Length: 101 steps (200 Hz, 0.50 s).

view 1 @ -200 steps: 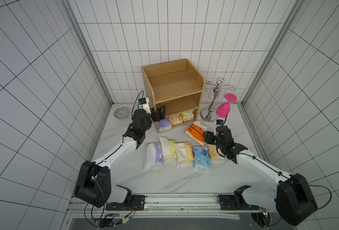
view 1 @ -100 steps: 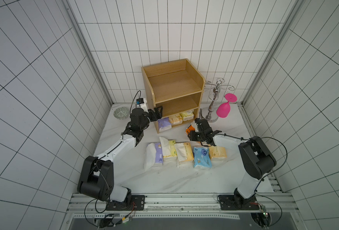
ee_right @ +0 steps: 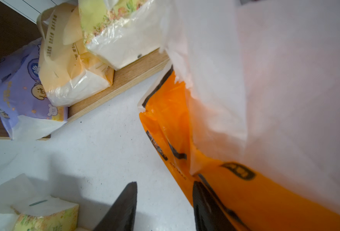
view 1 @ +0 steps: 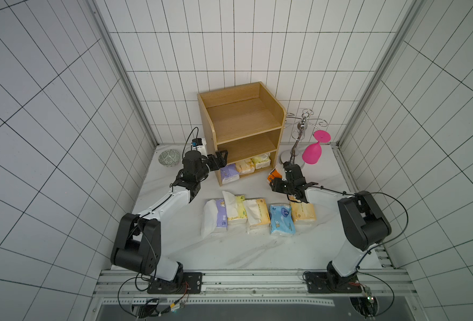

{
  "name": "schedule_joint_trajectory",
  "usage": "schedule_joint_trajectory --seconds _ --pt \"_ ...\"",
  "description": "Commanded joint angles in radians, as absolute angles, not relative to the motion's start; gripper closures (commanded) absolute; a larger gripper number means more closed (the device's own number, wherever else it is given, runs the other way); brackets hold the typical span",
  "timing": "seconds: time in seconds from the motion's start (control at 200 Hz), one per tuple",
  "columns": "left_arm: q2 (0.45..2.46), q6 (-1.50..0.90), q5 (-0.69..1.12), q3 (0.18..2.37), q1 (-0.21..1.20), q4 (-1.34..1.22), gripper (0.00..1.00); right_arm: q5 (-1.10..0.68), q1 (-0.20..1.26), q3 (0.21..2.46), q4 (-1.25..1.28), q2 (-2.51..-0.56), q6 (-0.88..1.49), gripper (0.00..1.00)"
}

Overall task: Remove the tissue boxes from the shelf
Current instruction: Place the box of tissues at the center of the board.

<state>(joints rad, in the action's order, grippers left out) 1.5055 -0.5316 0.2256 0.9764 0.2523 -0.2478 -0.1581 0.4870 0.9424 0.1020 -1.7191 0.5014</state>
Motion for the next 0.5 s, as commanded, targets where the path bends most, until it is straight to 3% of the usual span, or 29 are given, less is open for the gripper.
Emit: schedule_joint_trajectory --seconds 0.0,0.255,0.5 --pt "1.524 -0.544 0.244 1.006 0.250 -0.265 0.05 -0.213 0.483 0.894 0.158 -1.631 0.515 0.43" --pt "1.552 -0.528 0.200 1.050 0.222 -0.213 0.05 -0.294 0.542 0.763 0.415 -1.505 0.696 0.42" --pt "1.575 -0.520 0.225 1.060 0.200 -0.187 0.05 -0.355 0.620 0.888 0.575 -1.707 0.804 0.42"
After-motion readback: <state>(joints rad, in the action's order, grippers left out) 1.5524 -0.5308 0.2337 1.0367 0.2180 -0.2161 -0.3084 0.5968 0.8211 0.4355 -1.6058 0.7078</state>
